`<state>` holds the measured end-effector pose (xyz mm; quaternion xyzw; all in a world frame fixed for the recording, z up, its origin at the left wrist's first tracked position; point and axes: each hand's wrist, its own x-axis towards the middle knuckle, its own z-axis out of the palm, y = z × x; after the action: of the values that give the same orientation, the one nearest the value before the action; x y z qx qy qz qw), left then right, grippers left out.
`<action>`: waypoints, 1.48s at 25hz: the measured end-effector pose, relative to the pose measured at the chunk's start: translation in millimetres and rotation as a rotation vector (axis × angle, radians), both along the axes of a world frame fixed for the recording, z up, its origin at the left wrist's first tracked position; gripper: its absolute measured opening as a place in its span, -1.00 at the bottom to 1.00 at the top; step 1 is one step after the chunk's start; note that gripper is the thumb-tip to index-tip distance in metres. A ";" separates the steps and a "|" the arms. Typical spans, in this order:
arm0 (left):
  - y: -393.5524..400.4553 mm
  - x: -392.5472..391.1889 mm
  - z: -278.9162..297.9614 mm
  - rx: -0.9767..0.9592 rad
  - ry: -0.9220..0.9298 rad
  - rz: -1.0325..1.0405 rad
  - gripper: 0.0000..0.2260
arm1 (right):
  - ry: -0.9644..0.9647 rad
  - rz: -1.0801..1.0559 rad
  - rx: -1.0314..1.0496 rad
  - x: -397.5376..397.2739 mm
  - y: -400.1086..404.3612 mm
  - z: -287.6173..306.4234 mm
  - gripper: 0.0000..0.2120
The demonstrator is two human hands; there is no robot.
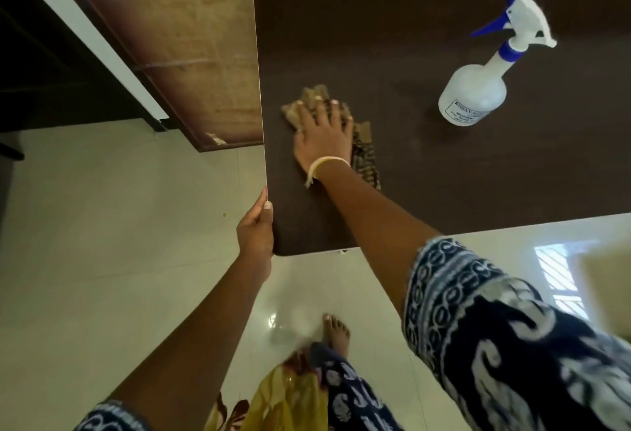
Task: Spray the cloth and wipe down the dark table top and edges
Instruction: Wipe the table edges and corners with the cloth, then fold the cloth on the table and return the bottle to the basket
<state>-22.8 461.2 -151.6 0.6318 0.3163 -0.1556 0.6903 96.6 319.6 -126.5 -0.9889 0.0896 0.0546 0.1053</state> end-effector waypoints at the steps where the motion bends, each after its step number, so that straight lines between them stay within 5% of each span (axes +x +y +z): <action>1: 1.9 0.4 -2.8 -0.001 0.000 -0.017 -0.70 | 0.007 0.166 -0.029 -0.3 12.5 -1.4 -0.45; 3: 3.2 -0.6 -3.4 0.078 -0.045 -0.048 -0.69 | 0.006 0.445 -0.094 -17.1 19.6 -5.9 -0.47; 7: -9.8 -16.8 6.1 0.844 -0.270 -0.362 -0.60 | -0.039 0.844 -0.135 -68.8 -57.9 -13.4 -0.48; 14: -28.2 -59.1 7.4 1.132 -0.259 -0.609 -0.45 | -0.137 -0.036 -0.113 -129.4 -181.0 -20.9 -0.49; 18: -29.5 -66.9 16.6 0.994 -0.189 -0.648 -0.43 | -0.145 -0.411 0.048 -137.7 -121.9 -20.0 -0.47; 23: -15.9 -62.2 36.0 0.886 -0.071 -0.810 -0.46 | -0.186 0.201 0.258 -181.4 -19.9 -2.8 -0.44; 25: -6.3 -64.8 40.0 0.815 -0.097 -0.811 -0.55 | -0.101 0.283 0.411 -193.0 8.5 -1.5 -0.51; 29: -2.2 -65.0 72.2 0.789 -0.174 -0.813 -0.69 | 0.128 -0.280 1.193 -193.6 19.2 31.4 -0.67; 33: -15.7 -71.6 116.0 0.436 -0.205 -0.805 -0.46 | 0.147 -0.670 2.029 -210.1 4.1 78.1 -0.54; 37: -21.0 -79.7 139.8 -0.095 0.043 -0.562 -0.38 | 0.170 -0.699 2.181 -223.0 -7.7 115.7 -0.57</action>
<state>-102.5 440.3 -11.8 0.6583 0.1358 -0.3690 0.6419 -126.4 311.9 -10.8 -0.2857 0.2711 0.1374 0.9088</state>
